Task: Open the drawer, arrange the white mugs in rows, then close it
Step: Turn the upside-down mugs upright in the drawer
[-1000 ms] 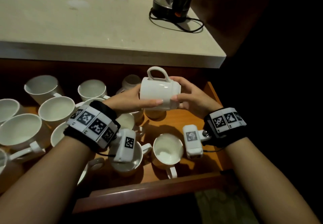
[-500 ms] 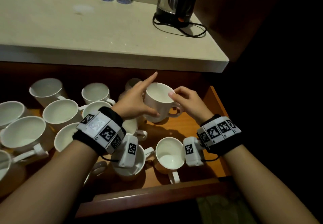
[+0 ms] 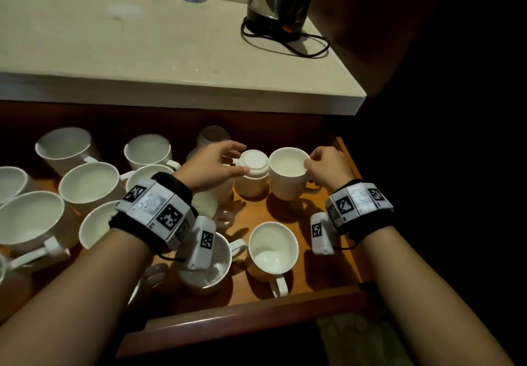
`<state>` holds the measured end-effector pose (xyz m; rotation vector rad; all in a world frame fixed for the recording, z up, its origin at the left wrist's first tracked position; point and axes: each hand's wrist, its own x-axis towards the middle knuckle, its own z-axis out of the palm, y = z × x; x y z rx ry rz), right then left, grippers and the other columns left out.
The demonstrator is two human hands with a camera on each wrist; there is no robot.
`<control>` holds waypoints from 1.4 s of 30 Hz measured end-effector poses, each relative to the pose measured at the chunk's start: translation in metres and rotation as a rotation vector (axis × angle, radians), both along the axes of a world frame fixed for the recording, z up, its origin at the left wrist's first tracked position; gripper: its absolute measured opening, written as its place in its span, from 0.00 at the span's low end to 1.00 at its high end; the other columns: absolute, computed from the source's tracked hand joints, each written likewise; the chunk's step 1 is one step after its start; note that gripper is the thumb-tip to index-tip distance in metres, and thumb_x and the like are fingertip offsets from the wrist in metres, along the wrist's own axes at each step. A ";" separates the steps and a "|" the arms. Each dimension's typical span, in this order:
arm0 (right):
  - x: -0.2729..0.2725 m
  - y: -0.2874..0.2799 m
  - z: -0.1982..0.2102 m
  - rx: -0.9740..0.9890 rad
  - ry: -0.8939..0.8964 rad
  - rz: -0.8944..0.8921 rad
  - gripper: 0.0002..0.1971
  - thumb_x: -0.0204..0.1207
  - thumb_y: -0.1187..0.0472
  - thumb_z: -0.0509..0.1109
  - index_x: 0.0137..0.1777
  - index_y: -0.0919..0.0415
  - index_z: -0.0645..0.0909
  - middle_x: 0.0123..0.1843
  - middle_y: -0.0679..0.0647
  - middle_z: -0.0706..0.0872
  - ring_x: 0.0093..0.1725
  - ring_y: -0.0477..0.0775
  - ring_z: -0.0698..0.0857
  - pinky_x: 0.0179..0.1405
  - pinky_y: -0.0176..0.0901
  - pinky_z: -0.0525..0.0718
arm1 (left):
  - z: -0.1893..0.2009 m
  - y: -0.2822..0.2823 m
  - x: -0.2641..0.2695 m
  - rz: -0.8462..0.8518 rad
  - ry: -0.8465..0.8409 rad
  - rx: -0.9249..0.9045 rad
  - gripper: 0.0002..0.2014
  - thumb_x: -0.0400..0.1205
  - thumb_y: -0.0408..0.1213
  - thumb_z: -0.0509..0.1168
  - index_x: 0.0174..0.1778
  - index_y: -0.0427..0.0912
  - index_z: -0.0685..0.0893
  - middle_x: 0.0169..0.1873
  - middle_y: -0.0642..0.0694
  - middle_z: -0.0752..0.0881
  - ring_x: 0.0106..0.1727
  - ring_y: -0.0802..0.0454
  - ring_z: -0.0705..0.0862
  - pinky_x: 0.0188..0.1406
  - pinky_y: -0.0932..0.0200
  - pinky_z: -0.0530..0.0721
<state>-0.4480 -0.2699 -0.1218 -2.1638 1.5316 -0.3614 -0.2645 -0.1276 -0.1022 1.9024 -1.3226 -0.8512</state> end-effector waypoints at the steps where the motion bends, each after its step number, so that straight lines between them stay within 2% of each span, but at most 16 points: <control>1: 0.000 0.000 -0.003 0.020 0.033 -0.012 0.08 0.74 0.63 0.64 0.49 0.61 0.82 0.45 0.59 0.87 0.47 0.60 0.86 0.45 0.51 0.87 | -0.001 0.000 0.001 0.011 -0.005 0.009 0.27 0.78 0.39 0.70 0.74 0.44 0.73 0.68 0.45 0.80 0.68 0.53 0.78 0.57 0.63 0.73; 3: 0.001 -0.001 -0.009 0.055 0.081 -0.042 0.09 0.73 0.65 0.63 0.51 0.62 0.81 0.48 0.61 0.88 0.48 0.62 0.87 0.47 0.54 0.88 | -0.003 -0.001 0.002 0.026 -0.018 0.026 0.25 0.78 0.39 0.70 0.72 0.43 0.76 0.65 0.44 0.82 0.65 0.53 0.80 0.57 0.61 0.75; 6: 0.002 -0.001 -0.014 0.095 0.146 -0.076 0.10 0.74 0.68 0.63 0.53 0.64 0.80 0.51 0.64 0.88 0.49 0.64 0.87 0.49 0.57 0.88 | -0.005 -0.001 0.007 0.056 -0.049 0.055 0.23 0.78 0.40 0.70 0.69 0.43 0.78 0.62 0.42 0.85 0.62 0.49 0.83 0.62 0.54 0.80; 9: 0.000 0.001 -0.018 0.115 0.246 -0.079 0.12 0.76 0.67 0.64 0.58 0.65 0.81 0.54 0.64 0.88 0.52 0.64 0.87 0.51 0.55 0.88 | -0.005 0.000 0.011 0.095 -0.076 0.075 0.22 0.78 0.40 0.70 0.68 0.42 0.79 0.61 0.41 0.85 0.62 0.47 0.83 0.62 0.54 0.79; 11: 0.000 0.003 -0.015 0.065 0.352 -0.072 0.14 0.77 0.65 0.64 0.61 0.66 0.79 0.58 0.64 0.86 0.56 0.64 0.86 0.50 0.52 0.87 | -0.006 0.001 0.013 0.131 -0.089 0.080 0.21 0.79 0.40 0.70 0.68 0.40 0.80 0.61 0.41 0.86 0.63 0.46 0.83 0.63 0.54 0.79; 13: 0.004 0.005 -0.009 -0.041 0.384 -0.043 0.17 0.80 0.60 0.63 0.66 0.64 0.75 0.63 0.62 0.83 0.63 0.65 0.82 0.54 0.53 0.82 | -0.006 0.000 0.015 0.161 -0.082 0.084 0.21 0.78 0.40 0.70 0.67 0.40 0.81 0.60 0.40 0.86 0.62 0.45 0.84 0.65 0.52 0.80; 16: 0.019 0.012 0.000 -0.194 0.200 0.165 0.24 0.80 0.52 0.65 0.73 0.59 0.69 0.71 0.58 0.76 0.72 0.59 0.74 0.66 0.53 0.77 | -0.006 -0.001 0.017 0.191 -0.063 0.085 0.21 0.78 0.40 0.70 0.67 0.39 0.82 0.59 0.39 0.87 0.62 0.45 0.84 0.66 0.50 0.80; 18: 0.035 0.016 0.001 -0.162 0.146 0.367 0.28 0.78 0.50 0.68 0.76 0.56 0.67 0.74 0.56 0.72 0.75 0.57 0.70 0.72 0.51 0.73 | -0.006 -0.001 0.018 0.203 -0.053 0.082 0.21 0.77 0.40 0.71 0.66 0.39 0.82 0.59 0.39 0.87 0.61 0.45 0.84 0.65 0.49 0.81; 21: 0.060 0.017 -0.002 -0.026 0.212 0.504 0.39 0.72 0.49 0.74 0.80 0.56 0.61 0.79 0.57 0.65 0.78 0.59 0.66 0.77 0.51 0.68 | -0.006 0.000 0.020 0.230 -0.046 0.085 0.20 0.78 0.40 0.70 0.66 0.41 0.82 0.59 0.40 0.86 0.61 0.46 0.84 0.65 0.50 0.81; 24: 0.079 0.016 -0.008 0.020 0.377 0.553 0.47 0.68 0.47 0.77 0.82 0.53 0.55 0.83 0.59 0.58 0.80 0.63 0.62 0.80 0.57 0.63 | -0.006 0.001 0.022 0.243 -0.034 0.082 0.20 0.78 0.39 0.70 0.66 0.42 0.82 0.60 0.40 0.86 0.61 0.46 0.84 0.65 0.50 0.80; 27: 0.088 0.016 -0.016 -0.012 0.495 0.547 0.45 0.68 0.48 0.77 0.81 0.49 0.56 0.79 0.58 0.65 0.77 0.64 0.68 0.77 0.62 0.64 | -0.005 0.001 0.021 0.240 -0.033 0.085 0.20 0.78 0.41 0.69 0.67 0.43 0.81 0.60 0.42 0.86 0.61 0.47 0.84 0.64 0.51 0.81; 29: 0.087 0.015 -0.018 -0.054 0.480 0.519 0.41 0.69 0.49 0.77 0.79 0.49 0.61 0.75 0.58 0.71 0.73 0.64 0.72 0.75 0.60 0.65 | -0.004 0.002 0.020 0.235 -0.036 0.091 0.21 0.78 0.41 0.69 0.67 0.43 0.81 0.60 0.42 0.86 0.61 0.47 0.84 0.64 0.52 0.81; 32: 0.083 0.012 -0.017 -0.051 0.431 0.497 0.39 0.66 0.49 0.79 0.77 0.50 0.65 0.71 0.58 0.74 0.70 0.63 0.75 0.72 0.56 0.70 | -0.003 0.002 0.020 0.236 -0.055 0.093 0.21 0.79 0.41 0.68 0.69 0.44 0.79 0.61 0.42 0.85 0.62 0.47 0.83 0.62 0.54 0.79; 36: 0.072 0.007 -0.014 -0.008 0.281 0.431 0.39 0.64 0.51 0.80 0.75 0.49 0.68 0.70 0.56 0.74 0.69 0.61 0.74 0.64 0.52 0.76 | 0.000 0.002 0.017 0.237 -0.068 0.079 0.23 0.79 0.44 0.68 0.71 0.44 0.76 0.64 0.42 0.84 0.65 0.47 0.81 0.64 0.52 0.78; 42: 0.056 0.004 0.014 -0.017 -0.001 0.388 0.38 0.62 0.52 0.82 0.72 0.50 0.72 0.68 0.55 0.76 0.67 0.56 0.75 0.57 0.42 0.71 | 0.002 -0.001 0.014 0.271 -0.002 0.015 0.27 0.79 0.49 0.66 0.73 0.43 0.73 0.66 0.43 0.82 0.68 0.47 0.79 0.68 0.47 0.78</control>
